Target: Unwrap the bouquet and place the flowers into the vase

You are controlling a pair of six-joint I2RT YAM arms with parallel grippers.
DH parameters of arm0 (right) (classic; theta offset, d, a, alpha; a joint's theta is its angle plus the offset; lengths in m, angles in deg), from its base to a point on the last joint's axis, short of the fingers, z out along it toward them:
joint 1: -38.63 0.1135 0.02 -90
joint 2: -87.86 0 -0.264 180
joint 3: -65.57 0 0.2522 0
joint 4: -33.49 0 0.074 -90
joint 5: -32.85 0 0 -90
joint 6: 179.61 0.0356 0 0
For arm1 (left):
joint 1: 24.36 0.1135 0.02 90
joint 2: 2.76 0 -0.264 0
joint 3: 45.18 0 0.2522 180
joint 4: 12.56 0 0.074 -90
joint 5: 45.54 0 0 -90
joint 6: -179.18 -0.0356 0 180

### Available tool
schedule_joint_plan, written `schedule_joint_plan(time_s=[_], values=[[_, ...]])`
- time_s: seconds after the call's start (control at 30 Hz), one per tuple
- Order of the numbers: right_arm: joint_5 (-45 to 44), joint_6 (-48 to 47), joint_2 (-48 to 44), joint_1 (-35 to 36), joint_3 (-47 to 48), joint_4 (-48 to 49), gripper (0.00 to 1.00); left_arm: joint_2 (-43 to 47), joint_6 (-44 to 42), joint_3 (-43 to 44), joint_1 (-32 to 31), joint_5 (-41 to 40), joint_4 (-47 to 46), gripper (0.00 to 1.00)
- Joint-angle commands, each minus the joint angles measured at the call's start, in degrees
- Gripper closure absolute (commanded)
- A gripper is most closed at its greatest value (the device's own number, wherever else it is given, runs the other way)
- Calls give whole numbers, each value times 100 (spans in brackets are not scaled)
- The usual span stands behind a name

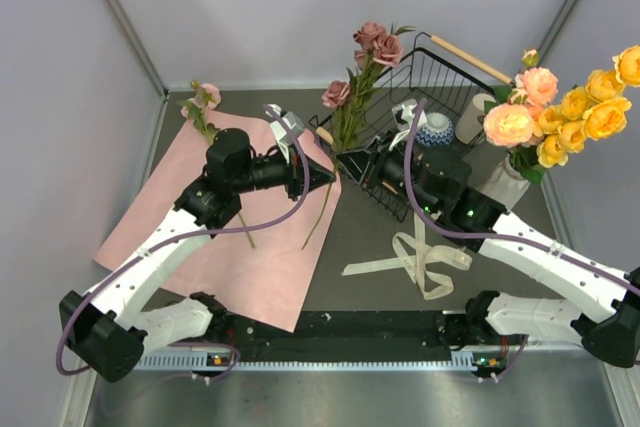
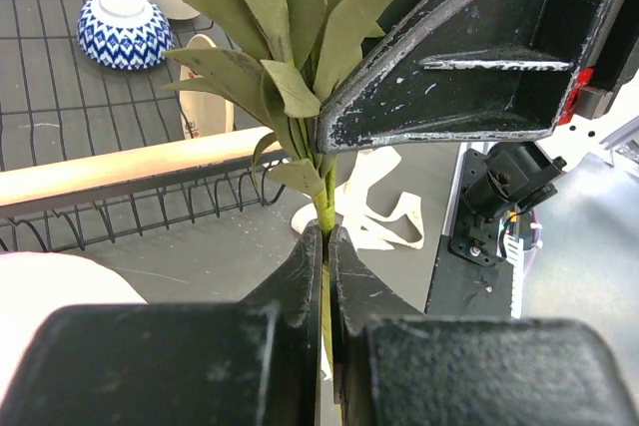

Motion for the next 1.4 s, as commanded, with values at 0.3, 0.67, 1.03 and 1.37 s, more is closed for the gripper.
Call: schedule_joint_plan(time_s=[0.3, 0.67, 1.03, 1.37], values=[[-401, -221, -168, -38, 322, -18, 100, -84, -228, 204, -115, 3, 103, 89], [-990, -2082, -1484, -38, 594, -1098, 100, 390, -377, -32, -97, -507, 34, 20], [-3010, -4009, -3410, -29, 1544, -2506, 100, 416, -342, -50, -97, -437, -1, 18], [-5314, -4949, -3465, -38, 738, -1901, 100, 381, -316, -67, -97, -384, -28, 13]])
